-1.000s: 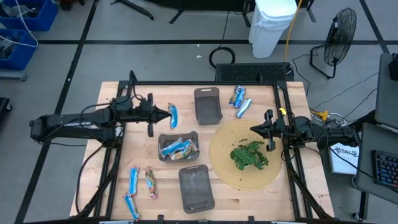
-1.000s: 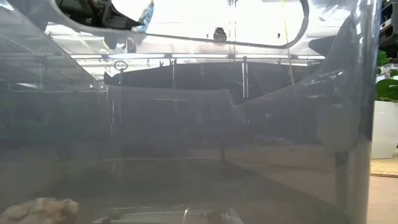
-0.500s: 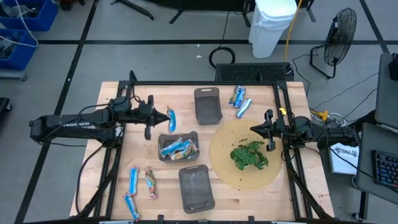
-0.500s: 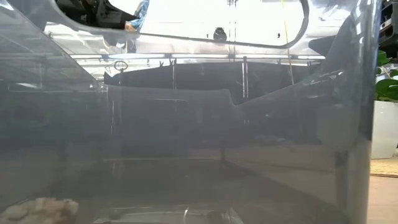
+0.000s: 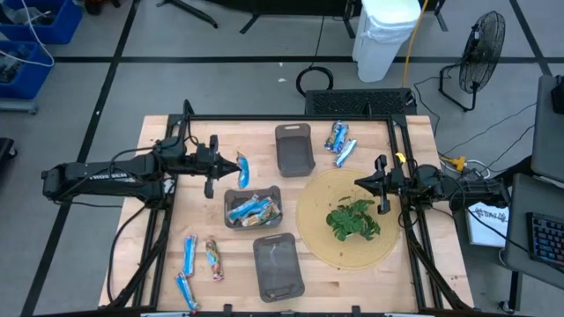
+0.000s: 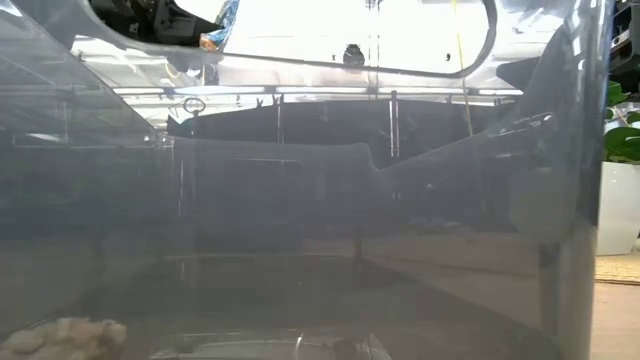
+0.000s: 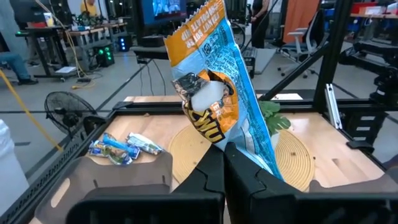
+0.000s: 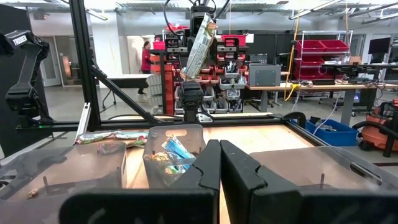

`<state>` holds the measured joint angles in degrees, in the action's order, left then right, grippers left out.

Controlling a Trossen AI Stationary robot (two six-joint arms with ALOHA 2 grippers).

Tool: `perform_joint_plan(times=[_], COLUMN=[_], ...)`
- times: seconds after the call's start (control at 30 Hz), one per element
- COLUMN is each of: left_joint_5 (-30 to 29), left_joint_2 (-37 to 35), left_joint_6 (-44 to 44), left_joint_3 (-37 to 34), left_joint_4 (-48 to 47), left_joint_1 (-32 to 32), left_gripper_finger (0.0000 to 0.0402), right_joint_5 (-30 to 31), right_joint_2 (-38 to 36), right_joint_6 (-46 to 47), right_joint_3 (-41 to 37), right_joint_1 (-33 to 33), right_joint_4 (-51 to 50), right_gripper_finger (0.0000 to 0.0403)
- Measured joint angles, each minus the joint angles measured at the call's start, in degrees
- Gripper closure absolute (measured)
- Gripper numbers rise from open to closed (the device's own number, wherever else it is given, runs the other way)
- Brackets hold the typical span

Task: Pick and place Granola Bars by type
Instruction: Put the yellow granola bar into the middle black bin

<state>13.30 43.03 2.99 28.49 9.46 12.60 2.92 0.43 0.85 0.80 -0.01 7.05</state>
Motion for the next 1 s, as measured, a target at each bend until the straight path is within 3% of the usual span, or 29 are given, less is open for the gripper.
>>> perform_joint_plan(times=[0.67, 1.0], left_joint_5=[10.2, 10.5], left_joint_2=[0.0, 0.1], left_joint_6=[-3.4, -9.7], left_joint_3=[0.0, 0.0], left_joint_4=[1.2, -3.7], left_joint_1=[0.0, 0.0], left_gripper_finger=[0.0401, 0.0401], right_joint_5=[0.0, 0.0], right_joint_2=[0.0, 0.0], right_joint_6=[0.0, 0.0], right_joint_3=[0.0, 0.0], right_joint_1=[0.0, 0.0], right_joint_4=[0.0, 0.0], right_gripper_finger=[0.0403, 0.0403])
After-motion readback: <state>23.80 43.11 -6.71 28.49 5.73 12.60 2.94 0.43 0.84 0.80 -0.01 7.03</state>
